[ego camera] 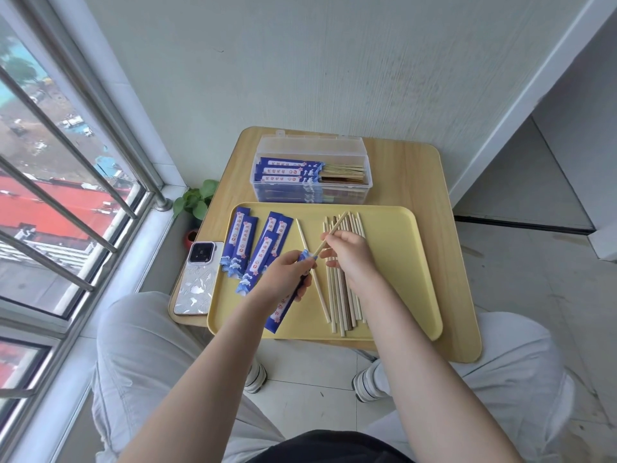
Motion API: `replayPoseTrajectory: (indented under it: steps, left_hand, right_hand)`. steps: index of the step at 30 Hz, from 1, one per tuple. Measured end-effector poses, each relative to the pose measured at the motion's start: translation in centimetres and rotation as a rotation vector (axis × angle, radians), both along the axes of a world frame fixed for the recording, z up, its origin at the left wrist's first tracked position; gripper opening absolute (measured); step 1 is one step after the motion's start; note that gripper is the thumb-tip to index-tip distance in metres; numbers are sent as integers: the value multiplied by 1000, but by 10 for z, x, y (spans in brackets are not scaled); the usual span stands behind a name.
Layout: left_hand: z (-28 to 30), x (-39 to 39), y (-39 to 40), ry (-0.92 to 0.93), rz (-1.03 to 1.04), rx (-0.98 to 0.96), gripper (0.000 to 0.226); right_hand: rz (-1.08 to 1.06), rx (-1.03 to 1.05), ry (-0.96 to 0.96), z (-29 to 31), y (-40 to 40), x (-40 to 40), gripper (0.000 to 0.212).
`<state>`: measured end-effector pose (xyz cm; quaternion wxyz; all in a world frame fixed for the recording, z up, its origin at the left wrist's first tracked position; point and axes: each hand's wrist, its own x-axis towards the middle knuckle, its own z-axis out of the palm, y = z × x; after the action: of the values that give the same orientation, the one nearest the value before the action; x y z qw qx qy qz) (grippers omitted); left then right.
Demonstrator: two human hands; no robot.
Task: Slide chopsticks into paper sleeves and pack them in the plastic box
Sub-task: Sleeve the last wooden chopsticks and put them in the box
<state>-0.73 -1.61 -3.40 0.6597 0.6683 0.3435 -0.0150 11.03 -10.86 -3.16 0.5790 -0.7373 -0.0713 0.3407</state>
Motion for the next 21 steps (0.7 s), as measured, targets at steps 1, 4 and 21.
replayPoseTrajectory:
  steps: [1, 4, 21]
  left_hand:
    - [-1, 1, 0, -6, 17, -4, 22]
    - [-3, 1, -1, -9, 67, 16, 25]
    - [-19, 1, 12, 34, 353, -43, 21]
  right_hand:
    - [35, -22, -3, 0, -1, 0, 16]
    - [100, -79, -25, 2, -1, 0, 18]
    - [471, -818, -654, -7, 13, -30, 8]
